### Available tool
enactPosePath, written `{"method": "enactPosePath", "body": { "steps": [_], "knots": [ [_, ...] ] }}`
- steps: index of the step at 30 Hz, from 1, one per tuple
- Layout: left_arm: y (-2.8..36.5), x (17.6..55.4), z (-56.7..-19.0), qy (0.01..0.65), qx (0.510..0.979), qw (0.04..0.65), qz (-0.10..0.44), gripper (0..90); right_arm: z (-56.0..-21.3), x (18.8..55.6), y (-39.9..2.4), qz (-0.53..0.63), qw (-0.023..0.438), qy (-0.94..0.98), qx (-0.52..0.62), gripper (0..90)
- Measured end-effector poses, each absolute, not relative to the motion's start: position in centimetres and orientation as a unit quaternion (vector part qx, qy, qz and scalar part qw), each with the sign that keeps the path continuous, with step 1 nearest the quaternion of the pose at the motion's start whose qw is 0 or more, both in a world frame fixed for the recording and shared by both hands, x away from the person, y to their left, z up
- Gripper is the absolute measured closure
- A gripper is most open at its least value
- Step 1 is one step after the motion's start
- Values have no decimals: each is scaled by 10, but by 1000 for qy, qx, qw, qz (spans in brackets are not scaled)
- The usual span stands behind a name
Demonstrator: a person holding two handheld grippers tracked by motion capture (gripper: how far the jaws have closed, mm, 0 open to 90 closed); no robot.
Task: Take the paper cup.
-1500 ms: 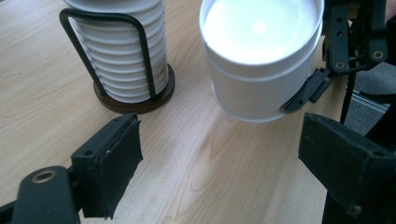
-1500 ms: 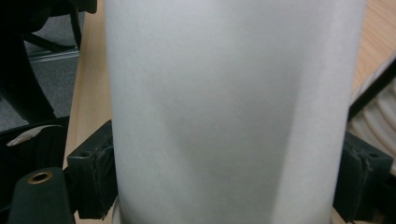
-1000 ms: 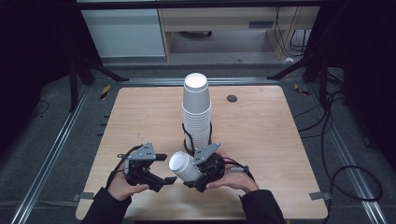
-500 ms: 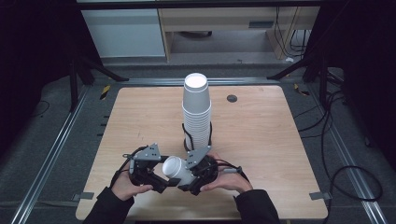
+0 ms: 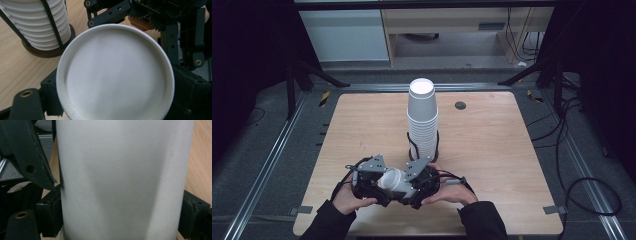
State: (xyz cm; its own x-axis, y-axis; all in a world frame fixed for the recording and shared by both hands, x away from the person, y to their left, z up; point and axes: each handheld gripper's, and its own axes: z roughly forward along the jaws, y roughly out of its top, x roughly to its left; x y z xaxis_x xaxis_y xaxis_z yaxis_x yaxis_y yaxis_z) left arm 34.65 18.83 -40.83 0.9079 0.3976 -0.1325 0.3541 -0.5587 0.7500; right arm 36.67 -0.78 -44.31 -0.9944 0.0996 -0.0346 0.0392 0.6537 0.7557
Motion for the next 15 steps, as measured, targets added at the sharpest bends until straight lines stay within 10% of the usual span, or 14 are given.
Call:
{"method": "enactPosePath", "body": {
  "steps": [15],
  "knots": [
    [191,348,-406,220,877,426,21,193,-442,368,-7,409,39,911,36,129]
  ]
}}
